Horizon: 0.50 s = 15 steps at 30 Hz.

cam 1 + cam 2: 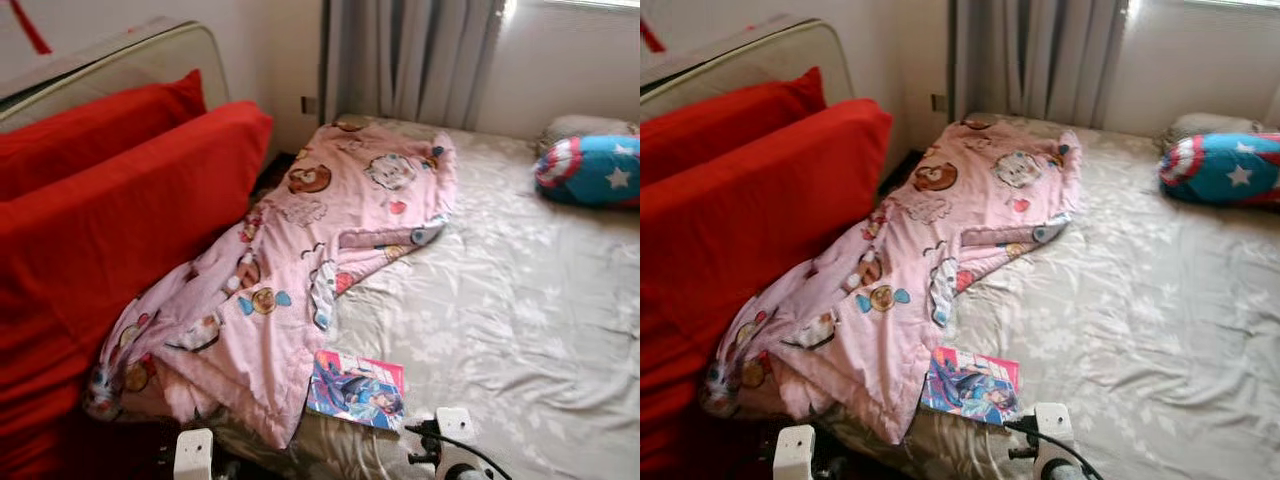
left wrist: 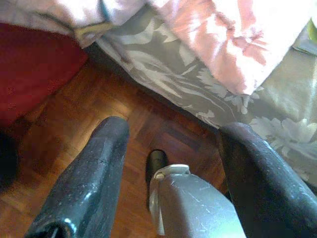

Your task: Clean up the room

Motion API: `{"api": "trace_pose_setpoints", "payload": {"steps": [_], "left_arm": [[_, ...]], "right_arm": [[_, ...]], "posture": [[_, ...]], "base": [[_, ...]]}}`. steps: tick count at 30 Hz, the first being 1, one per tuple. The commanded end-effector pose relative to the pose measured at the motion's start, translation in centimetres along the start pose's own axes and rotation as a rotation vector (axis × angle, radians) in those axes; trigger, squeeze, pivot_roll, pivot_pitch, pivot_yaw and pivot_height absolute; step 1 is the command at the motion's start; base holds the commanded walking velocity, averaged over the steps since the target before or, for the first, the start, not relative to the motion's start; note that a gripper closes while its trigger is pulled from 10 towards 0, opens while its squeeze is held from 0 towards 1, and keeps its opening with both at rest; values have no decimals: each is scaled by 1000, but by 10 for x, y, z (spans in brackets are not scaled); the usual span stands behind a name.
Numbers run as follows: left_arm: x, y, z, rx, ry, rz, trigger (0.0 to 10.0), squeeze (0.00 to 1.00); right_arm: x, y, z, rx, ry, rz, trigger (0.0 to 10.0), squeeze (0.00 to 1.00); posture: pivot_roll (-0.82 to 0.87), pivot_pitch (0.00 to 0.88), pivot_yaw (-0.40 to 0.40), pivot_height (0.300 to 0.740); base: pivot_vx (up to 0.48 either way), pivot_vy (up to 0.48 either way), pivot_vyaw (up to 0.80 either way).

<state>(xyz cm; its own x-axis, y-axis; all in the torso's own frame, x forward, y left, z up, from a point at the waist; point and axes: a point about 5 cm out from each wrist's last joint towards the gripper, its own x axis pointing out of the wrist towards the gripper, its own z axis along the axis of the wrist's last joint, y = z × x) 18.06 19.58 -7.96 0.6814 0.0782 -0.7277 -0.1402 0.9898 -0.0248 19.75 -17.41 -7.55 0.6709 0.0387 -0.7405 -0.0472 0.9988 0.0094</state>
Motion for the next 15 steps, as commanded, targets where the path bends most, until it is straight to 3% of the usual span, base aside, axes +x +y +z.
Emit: {"api": "trace_pose_setpoints", "payload": {"steps": [1, 6, 15], "left_arm": [[-3, 9, -9, -7, 29, 49, 10000, 0], [-5, 12, -13, -49, 42, 84, 10000, 0], [-5, 9, -15, -43, 48, 72, 10000, 0]], "right_arm": [[1, 3, 2, -13, 0, 6, 10000, 0], [1, 4, 2, -32, 4, 17, 10000, 0], [1, 5, 1, -38, 4, 22, 10000, 0]], "posture": [[-25, 53, -29, 740], [-18, 73, -31, 740], [-17, 99, -24, 740]], "base": [[0, 0, 794], [0, 0, 795], [0, 0, 800]]}}
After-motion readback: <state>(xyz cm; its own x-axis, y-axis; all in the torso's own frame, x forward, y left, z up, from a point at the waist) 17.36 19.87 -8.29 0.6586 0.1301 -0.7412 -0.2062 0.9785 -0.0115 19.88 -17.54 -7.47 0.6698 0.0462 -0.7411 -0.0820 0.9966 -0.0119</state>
